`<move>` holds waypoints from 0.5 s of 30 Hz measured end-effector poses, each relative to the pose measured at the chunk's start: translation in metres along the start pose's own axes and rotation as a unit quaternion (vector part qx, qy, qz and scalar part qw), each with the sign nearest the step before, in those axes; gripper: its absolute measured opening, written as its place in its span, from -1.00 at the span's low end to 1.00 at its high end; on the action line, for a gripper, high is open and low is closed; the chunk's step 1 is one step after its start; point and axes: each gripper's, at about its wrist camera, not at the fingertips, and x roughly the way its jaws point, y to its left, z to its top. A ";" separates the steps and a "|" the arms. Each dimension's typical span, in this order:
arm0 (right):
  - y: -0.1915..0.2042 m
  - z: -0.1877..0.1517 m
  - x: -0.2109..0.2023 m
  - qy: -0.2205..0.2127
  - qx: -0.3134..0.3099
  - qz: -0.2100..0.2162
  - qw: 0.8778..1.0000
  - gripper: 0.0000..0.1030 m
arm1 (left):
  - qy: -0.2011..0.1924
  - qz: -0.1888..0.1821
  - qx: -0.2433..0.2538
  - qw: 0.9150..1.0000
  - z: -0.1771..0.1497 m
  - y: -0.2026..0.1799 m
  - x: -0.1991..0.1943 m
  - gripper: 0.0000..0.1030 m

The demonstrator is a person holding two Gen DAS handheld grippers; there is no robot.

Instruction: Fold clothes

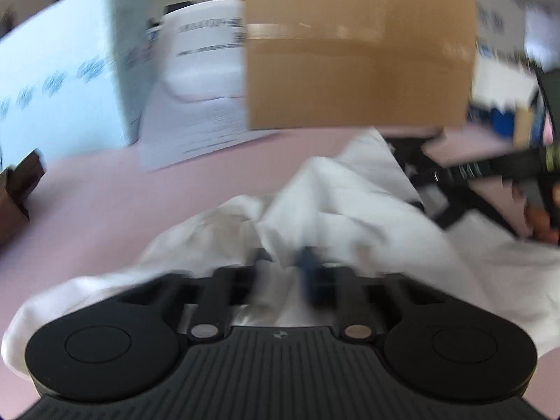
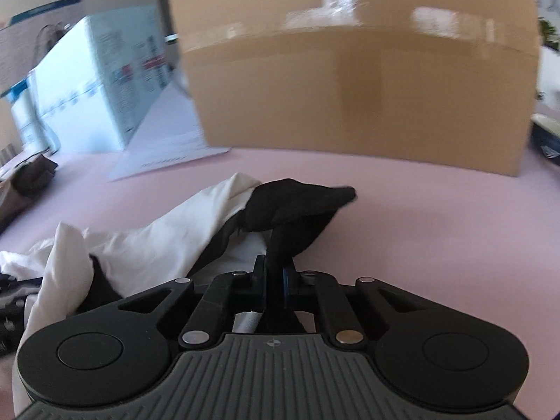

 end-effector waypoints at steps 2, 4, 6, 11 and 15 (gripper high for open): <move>-0.007 0.002 -0.012 -0.022 -0.002 -0.025 0.999 -0.87 | 0.004 0.039 0.034 0.999 0.014 -0.022 0.009 -0.85; -0.015 0.004 -0.020 -0.038 -0.008 -0.057 0.998 -0.87 | 0.010 0.055 0.033 0.998 0.027 -0.028 0.016 -0.85; -0.026 0.005 -0.019 -0.033 -0.005 -0.088 0.996 -0.86 | 0.013 0.091 0.032 0.995 0.039 -0.029 0.026 -0.85; -0.043 0.000 0.005 0.008 -0.009 -0.130 0.991 -0.82 | 0.046 0.135 0.036 0.989 0.039 -0.023 0.051 -0.83; -0.030 -0.004 0.013 0.000 -0.071 -0.175 0.982 -0.13 | 0.042 0.150 0.031 0.987 0.037 -0.015 0.049 -0.69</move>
